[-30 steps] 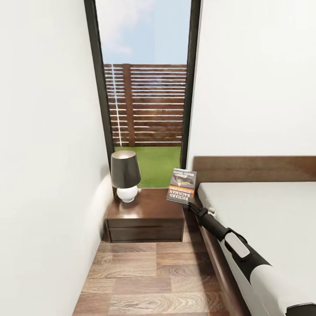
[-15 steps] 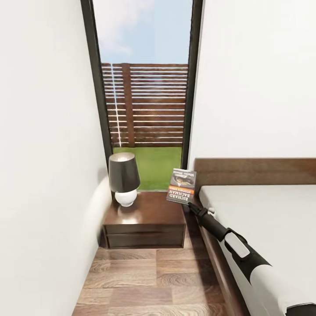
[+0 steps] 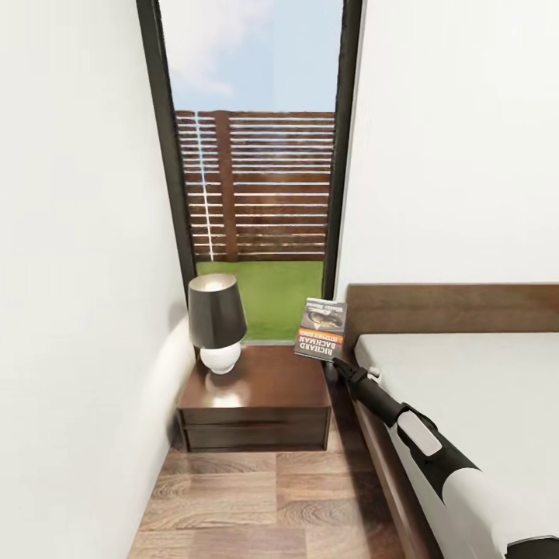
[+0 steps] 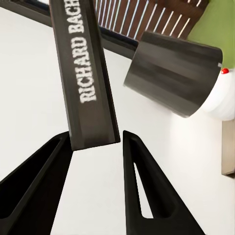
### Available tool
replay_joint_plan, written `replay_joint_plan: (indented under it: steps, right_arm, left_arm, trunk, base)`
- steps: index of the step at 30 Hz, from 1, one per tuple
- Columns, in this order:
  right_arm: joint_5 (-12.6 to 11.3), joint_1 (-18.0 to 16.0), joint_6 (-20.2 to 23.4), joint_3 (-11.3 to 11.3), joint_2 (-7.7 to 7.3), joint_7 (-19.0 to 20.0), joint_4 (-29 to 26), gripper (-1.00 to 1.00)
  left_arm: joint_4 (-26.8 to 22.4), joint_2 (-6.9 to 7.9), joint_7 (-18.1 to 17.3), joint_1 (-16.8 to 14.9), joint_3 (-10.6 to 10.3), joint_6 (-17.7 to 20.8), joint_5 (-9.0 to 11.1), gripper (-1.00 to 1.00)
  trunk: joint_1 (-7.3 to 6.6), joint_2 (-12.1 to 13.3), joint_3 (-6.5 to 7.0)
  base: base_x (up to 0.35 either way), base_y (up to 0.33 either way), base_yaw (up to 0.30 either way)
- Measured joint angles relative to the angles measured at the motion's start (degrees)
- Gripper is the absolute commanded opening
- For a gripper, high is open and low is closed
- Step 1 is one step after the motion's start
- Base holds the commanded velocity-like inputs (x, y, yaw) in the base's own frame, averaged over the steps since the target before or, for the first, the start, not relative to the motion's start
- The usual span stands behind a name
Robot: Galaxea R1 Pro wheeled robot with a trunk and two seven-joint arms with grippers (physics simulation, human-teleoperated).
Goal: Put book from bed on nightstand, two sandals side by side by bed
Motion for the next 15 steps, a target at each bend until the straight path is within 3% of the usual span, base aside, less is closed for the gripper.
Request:
replay_joint_plan:
  steps: [15]
  right_arm:
    - [0.0, 0.0, 0.0, 0.1, 0.05, 0.0, 0.0, -1.0]
  left_arm:
    - [0.0, 0.07, 0.0, 0.0, 0.0, 0.1, 0.0, 1.0]
  trunk:
    - [0.0, 0.0, 0.0]
  base:
    - [0.187, 0.0, 0.0]
